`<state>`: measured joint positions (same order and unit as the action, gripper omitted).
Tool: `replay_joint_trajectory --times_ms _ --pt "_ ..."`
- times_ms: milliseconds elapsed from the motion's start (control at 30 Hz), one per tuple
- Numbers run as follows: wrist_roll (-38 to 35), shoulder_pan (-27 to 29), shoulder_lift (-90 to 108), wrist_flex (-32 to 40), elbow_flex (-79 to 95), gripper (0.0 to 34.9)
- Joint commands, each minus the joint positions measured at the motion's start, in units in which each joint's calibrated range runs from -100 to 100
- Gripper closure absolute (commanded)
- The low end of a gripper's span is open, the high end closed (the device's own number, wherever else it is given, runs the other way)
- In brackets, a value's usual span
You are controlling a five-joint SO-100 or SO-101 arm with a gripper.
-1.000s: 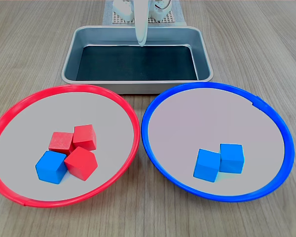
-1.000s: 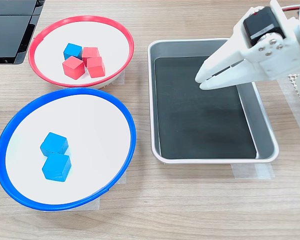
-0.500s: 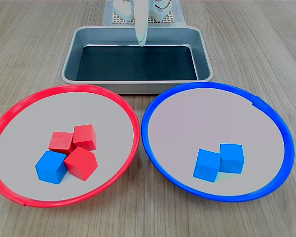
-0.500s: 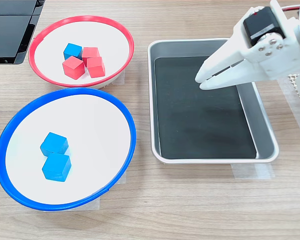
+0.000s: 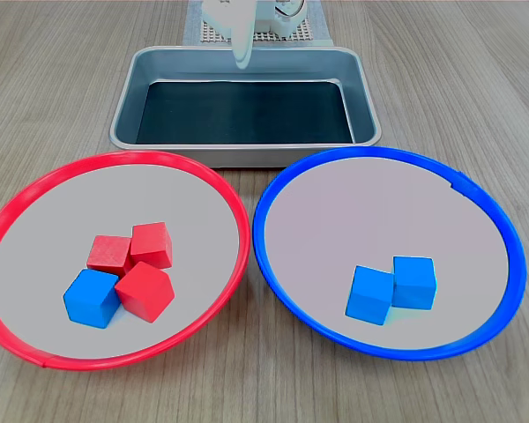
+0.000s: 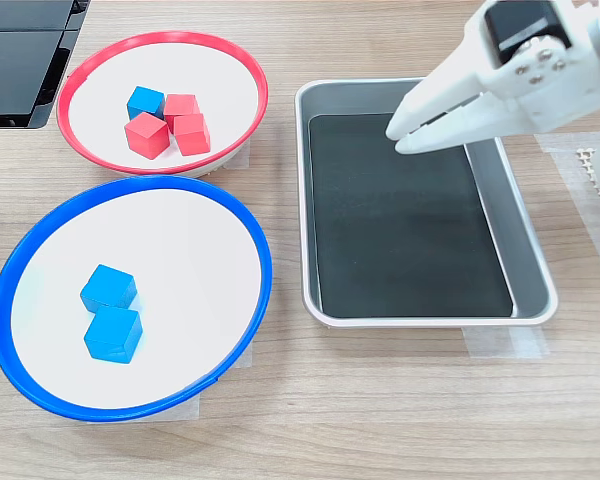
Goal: Relocate any blue block in the red dish to the blue dish, correcting any misplacements.
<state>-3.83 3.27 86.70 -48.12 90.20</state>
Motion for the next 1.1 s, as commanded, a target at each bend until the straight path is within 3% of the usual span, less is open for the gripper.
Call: replay_joint_trajectory --times_ms 0,267,433,833,1067 --pt "-1.6 1.0 -13.9 2.6 -14.7 34.6" --pt "-3.3 3.6 -45.5 12.3 -40.9 34.6" --pt "-3.8 6.3 -60.5 14.2 -53.3 34.6" --pt "-3.8 14.3 -88.1 14.6 -78.8 33.7" --pt "-2.9 16.8 -99.6 10.4 -92.1 30.6"
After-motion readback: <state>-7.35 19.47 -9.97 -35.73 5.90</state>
